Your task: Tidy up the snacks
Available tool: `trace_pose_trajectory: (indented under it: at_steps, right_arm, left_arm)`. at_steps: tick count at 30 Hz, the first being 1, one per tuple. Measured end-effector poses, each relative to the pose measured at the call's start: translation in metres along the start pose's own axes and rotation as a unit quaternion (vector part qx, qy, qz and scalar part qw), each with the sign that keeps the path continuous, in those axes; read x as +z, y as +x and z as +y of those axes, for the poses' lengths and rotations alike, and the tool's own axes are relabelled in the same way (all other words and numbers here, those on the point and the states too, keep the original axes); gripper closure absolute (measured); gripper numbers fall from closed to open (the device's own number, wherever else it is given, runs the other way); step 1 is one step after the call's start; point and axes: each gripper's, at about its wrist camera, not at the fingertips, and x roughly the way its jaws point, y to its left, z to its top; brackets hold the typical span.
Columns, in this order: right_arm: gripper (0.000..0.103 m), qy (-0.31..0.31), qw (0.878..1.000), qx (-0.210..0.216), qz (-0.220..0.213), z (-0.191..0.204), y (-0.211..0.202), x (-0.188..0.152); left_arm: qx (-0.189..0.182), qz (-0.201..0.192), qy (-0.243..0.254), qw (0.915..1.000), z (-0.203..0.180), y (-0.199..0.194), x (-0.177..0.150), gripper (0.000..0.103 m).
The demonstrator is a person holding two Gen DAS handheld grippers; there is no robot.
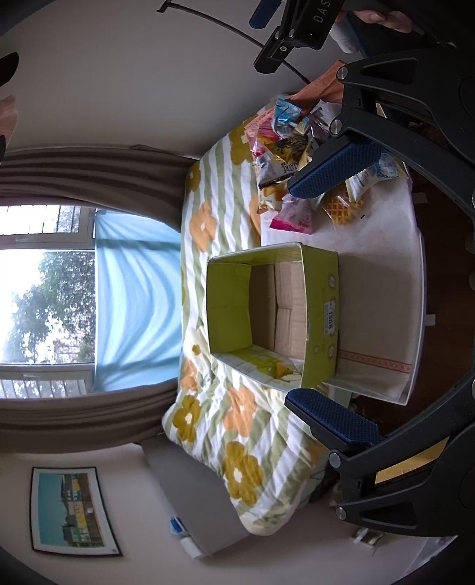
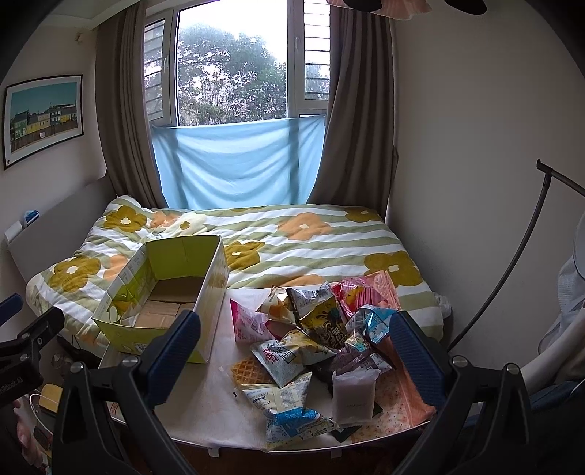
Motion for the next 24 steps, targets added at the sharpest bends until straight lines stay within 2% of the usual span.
trace_pose_trajectory:
  at_steps: [24]
  right_arm:
    - [0.000,0.000,1.000,0.000,0.003,0.0011,-0.0011,0.0002]
  left_arm:
    - [-0.004,-0.003,-0.001,1.0000,0.0024,-0.0010,0.0025,0.000]
